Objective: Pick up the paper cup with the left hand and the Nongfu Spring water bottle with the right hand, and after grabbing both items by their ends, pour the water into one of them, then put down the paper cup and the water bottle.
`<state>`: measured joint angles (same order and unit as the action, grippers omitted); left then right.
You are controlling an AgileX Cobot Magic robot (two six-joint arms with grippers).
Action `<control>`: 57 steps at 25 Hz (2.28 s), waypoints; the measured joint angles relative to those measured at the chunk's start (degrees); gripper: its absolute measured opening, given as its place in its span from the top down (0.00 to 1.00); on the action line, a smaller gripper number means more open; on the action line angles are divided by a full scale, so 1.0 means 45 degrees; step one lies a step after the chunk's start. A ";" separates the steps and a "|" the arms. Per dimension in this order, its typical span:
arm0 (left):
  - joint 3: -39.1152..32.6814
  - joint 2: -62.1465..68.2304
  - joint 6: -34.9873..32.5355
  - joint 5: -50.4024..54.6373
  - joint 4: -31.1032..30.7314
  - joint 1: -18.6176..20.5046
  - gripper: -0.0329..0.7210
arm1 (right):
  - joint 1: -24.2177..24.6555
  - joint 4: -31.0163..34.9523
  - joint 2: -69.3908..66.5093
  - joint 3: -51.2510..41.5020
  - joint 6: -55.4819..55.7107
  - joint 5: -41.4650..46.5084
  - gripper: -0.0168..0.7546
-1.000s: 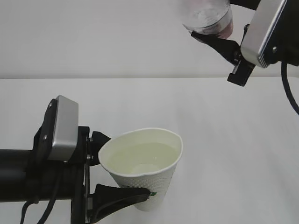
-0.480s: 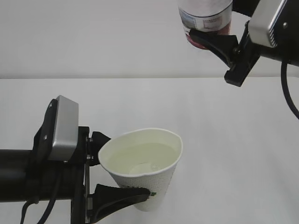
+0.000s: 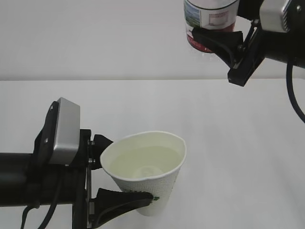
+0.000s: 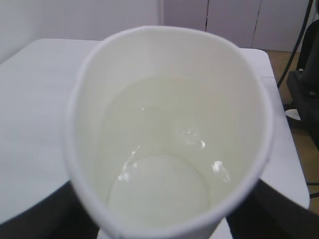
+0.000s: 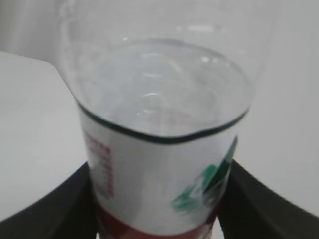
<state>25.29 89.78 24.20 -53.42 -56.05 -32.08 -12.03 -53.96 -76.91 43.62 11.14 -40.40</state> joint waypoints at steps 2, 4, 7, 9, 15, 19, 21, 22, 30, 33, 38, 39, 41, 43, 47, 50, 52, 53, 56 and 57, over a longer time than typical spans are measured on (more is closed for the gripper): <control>0.0000 0.0000 0.0000 0.0000 0.0000 0.0000 0.28 | 0.0000 -0.0022 0.0000 0.0000 0.0252 0.0000 0.36; 0.0000 0.0000 0.0000 0.0000 0.0000 0.0000 0.28 | 0.0000 -0.0020 0.0000 0.0000 0.0450 0.0000 0.36; 0.0000 0.0000 -0.0008 0.0000 0.0000 0.0000 0.28 | 0.0000 -0.0020 0.0000 0.0000 0.0813 0.0000 0.36; 0.0000 0.0000 -0.0008 0.0000 0.0000 0.0000 0.28 | 0.0000 -0.0045 0.0000 0.0000 0.1043 0.0000 0.36; 0.0000 0.0000 -0.0008 0.0000 0.0000 0.0000 0.28 | 0.0000 -0.0224 0.0000 0.0000 0.1800 0.0000 0.36; 0.0000 0.0000 -0.0008 0.0000 0.0000 0.0000 0.28 | 0.0000 -0.0224 0.0000 0.0000 0.2272 -0.0034 0.36; 0.0000 0.0000 -0.0008 0.0000 0.0000 0.0000 0.28 | 0.0000 -0.0224 0.0000 0.0000 0.2433 -0.0080 0.36; 0.0000 0.0000 -0.0008 0.0000 0.0000 0.0000 0.28 | 0.0000 -0.0224 0.0000 0.0000 0.2461 -0.0080 0.36; 0.0000 0.0000 -0.0008 0.0000 0.0000 0.0000 0.28 | 0.0000 -0.0243 0.0000 0.0000 0.2562 -0.0099 0.36; 0.0000 0.0000 -0.0008 0.0000 0.0000 0.0000 0.28 | 0.0000 -0.0243 0.0000 0.0000 0.2568 -0.0075 0.36; 0.0000 0.0000 -0.0008 0.0000 0.0000 0.0000 0.28 | 0.0000 -0.0243 0.0000 0.0000 0.2589 -0.0054 0.36; 0.0000 0.0000 -0.0008 0.0000 0.0000 0.0000 0.28 | 0.0000 -0.0243 0.0000 0.0000 0.2589 -0.0034 0.36; 0.0000 0.0000 -0.0008 0.0000 0.0000 0.0000 0.28 | 0.0000 -0.0217 0.0000 0.0000 0.2589 0.0125 0.36; 0.0000 0.0000 -0.0008 0.0000 0.0000 0.0000 0.28 | 0.0000 -0.0129 0.0000 0.0000 0.2589 0.0340 0.36; 0.0000 0.0000 -0.0008 0.0000 0.0000 0.0000 0.28 | 0.0000 -0.0011 -0.0113 0.0000 0.2589 0.0501 0.36; 0.0000 0.0000 -0.0028 0.0000 0.0000 0.0000 0.28 | 0.0000 0.0100 -0.0386 0.0000 0.2589 0.0510 0.36; 0.0000 0.0000 -0.0028 0.0000 0.0000 0.0000 0.28 | 0.0000 0.0223 -0.0518 0.0000 0.2613 0.0510 0.36; 0.0000 0.0000 -0.0028 0.0000 0.0000 0.0000 0.28 | 0.0000 0.0368 -0.0600 0.0000 0.2613 0.0510 0.36; 0.0000 0.0000 -0.0028 0.0000 0.0000 0.0000 0.28 | 0.0000 0.0878 -0.0782 0.0000 0.2613 0.0510 0.36; 0.0000 0.0000 -0.0028 0.0000 0.0000 0.0000 0.28 | 0.0000 0.1081 -0.0841 0.0000 0.2613 0.0510 0.36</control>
<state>25.29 89.78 24.07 -53.42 -56.05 -32.08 -12.03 -49.09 -80.69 43.62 22.90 -38.10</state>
